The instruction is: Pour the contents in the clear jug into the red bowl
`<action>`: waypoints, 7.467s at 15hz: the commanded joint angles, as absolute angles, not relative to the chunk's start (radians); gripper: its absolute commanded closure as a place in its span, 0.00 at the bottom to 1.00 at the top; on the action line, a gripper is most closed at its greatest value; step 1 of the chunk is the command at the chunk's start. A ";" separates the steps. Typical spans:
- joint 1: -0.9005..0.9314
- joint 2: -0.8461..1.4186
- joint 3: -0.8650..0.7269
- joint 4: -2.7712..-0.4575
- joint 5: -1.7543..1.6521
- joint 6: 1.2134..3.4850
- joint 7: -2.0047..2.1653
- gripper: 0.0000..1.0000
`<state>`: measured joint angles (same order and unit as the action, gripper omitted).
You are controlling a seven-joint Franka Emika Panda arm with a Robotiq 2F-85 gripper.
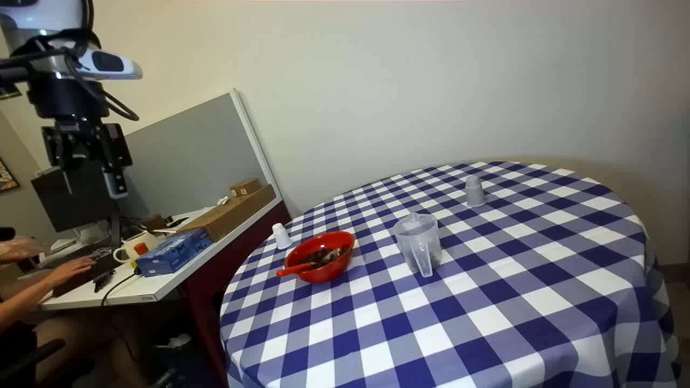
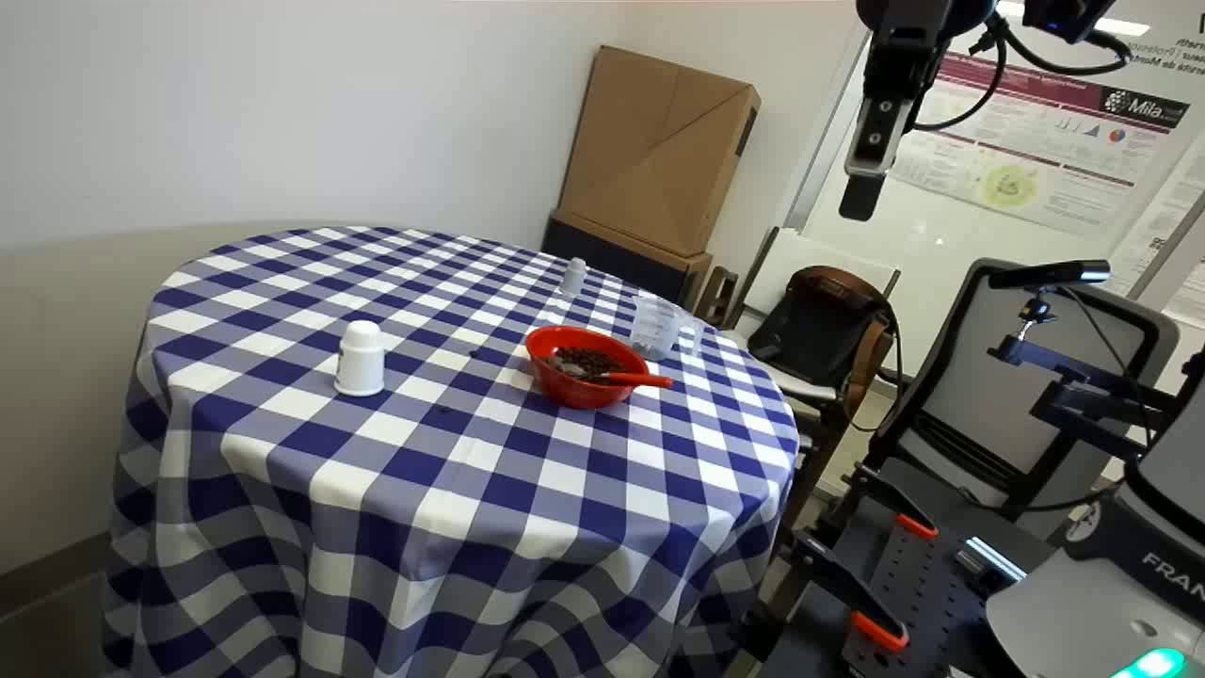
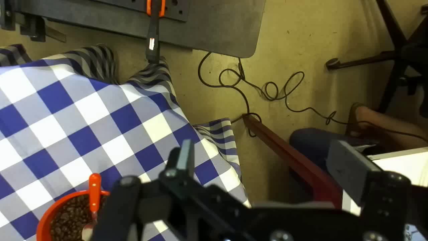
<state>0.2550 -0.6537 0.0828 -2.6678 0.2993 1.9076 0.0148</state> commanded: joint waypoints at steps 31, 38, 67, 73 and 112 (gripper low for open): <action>-0.145 0.205 -0.118 -2.117 -0.299 2.224 -0.324 0.00; -0.161 0.390 -0.100 -1.995 -0.256 2.247 -0.356 0.00; -0.209 0.585 -0.088 -1.864 -0.248 2.210 -0.402 0.93; -0.206 0.580 -0.089 -1.862 -0.255 2.198 -0.408 0.94; 0.105 0.299 -0.072 -2.063 -0.751 2.074 -0.101 0.88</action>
